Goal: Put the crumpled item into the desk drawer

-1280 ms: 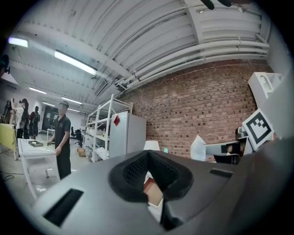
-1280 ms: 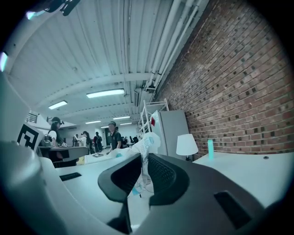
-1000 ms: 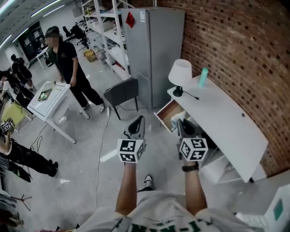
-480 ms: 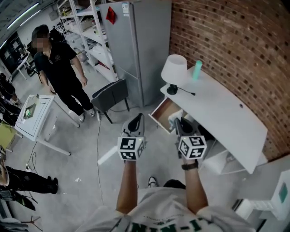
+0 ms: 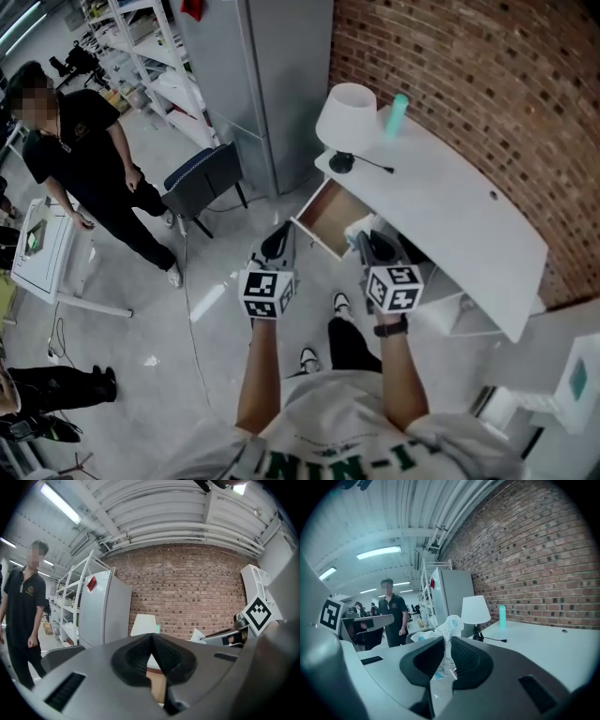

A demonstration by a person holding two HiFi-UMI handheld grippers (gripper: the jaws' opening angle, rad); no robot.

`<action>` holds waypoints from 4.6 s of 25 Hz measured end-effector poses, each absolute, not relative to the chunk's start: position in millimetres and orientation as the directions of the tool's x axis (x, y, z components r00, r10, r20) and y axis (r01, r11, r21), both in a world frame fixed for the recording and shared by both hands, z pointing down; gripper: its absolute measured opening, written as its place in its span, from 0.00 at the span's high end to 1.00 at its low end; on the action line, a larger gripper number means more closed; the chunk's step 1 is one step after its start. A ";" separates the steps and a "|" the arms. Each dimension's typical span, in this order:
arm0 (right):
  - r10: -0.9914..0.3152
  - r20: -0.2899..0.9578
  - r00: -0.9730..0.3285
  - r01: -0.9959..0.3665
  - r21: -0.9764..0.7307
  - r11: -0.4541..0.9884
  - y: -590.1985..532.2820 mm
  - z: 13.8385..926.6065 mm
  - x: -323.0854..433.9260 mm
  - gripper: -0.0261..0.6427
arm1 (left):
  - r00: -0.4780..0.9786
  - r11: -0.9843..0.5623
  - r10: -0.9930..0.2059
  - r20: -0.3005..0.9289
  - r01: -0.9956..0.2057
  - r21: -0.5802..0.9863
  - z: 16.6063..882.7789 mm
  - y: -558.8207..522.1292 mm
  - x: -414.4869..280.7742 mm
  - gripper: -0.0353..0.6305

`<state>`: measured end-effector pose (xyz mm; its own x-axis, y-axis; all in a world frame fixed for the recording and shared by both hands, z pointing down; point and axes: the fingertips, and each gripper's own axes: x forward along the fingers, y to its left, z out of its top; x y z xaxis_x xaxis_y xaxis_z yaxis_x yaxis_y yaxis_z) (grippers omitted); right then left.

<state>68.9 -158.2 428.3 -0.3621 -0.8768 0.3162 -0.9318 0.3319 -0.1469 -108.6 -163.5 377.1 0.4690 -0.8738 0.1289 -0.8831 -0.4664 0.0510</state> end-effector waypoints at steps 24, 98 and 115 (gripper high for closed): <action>-0.687 0.595 -0.417 -0.907 -0.227 0.353 -296.4 599.7 82.0 0.90 | 0.478 -0.443 -0.796 0.372 -0.878 0.183 531.8 -312.0 -51.1 0.95; -0.506 0.801 -0.320 -0.929 -0.161 0.334 -429.3 908.2 72.9 0.69 | 0.435 -0.311 -0.759 0.484 -0.896 0.318 776.8 -400.5 -89.3 0.95; -0.791 0.516 -0.328 -0.934 -0.054 0.353 -342.5 653.4 58.3 0.75 | 0.418 -0.348 -0.833 0.363 -0.905 0.246 596.5 -307.5 -101.1 0.95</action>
